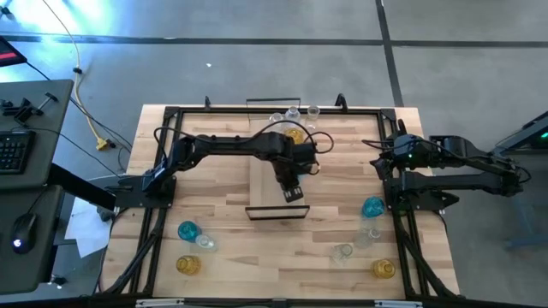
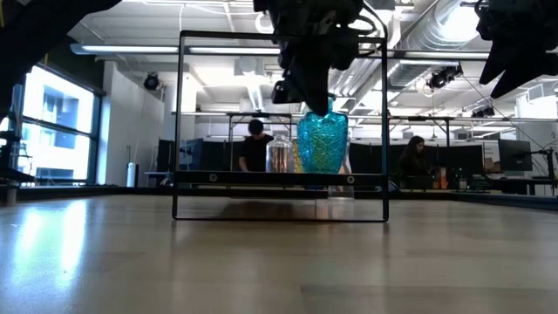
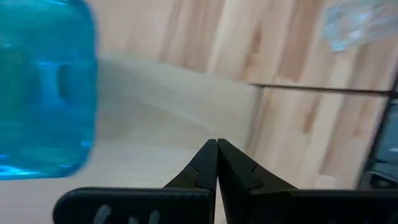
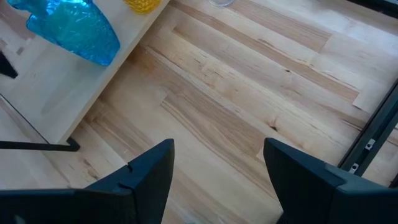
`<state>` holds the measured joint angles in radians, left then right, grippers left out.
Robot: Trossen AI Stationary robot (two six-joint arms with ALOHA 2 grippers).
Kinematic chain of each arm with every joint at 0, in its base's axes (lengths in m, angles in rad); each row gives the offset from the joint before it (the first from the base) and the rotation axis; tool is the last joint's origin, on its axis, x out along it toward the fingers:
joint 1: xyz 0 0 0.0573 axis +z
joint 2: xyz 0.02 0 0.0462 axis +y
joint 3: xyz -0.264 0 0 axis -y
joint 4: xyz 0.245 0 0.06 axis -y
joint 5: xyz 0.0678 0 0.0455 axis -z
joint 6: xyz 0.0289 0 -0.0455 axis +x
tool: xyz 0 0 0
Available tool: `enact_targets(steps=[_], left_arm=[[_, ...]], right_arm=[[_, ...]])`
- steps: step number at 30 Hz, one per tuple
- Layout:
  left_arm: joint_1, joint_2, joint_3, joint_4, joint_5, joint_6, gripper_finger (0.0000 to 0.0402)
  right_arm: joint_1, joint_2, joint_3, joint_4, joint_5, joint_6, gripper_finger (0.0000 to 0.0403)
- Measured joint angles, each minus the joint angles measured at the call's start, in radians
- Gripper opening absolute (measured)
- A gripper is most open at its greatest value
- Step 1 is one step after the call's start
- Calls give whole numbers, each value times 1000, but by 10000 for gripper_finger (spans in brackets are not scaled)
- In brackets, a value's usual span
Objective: Sort vases onto shelf
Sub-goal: Put the top blue flower vase on the shelf
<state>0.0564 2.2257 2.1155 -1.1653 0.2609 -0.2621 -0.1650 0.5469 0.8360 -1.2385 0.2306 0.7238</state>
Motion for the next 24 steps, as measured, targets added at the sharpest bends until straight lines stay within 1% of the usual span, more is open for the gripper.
enact_targets(steps=[3, 8, 14, 16, 21, 24], left_arm=[[-10, 0, 0, 13, 19, -14, 0], [-15, 0, 0, 5, 15, -18, 0], [-12, 0, 0, -139, -60, -36, 0], [-11, -7, 0, -177, -72, -33, 0], [-10, -93, 0, -179, -79, -71, 0], [-7, -173, 0, -153, -121, -108, 0]], right_arm=[[0, 0, 0, 0, -7, 0, 243], [0, 0, 0, -13, -25, 0, 243], [0, 0, 0, -17, -34, -6, 243], [0, 0, 0, -17, -34, -7, 243], [0, 0, 0, -21, -38, -17, 243], [0, 0, 0, -22, -37, -18, 243]])
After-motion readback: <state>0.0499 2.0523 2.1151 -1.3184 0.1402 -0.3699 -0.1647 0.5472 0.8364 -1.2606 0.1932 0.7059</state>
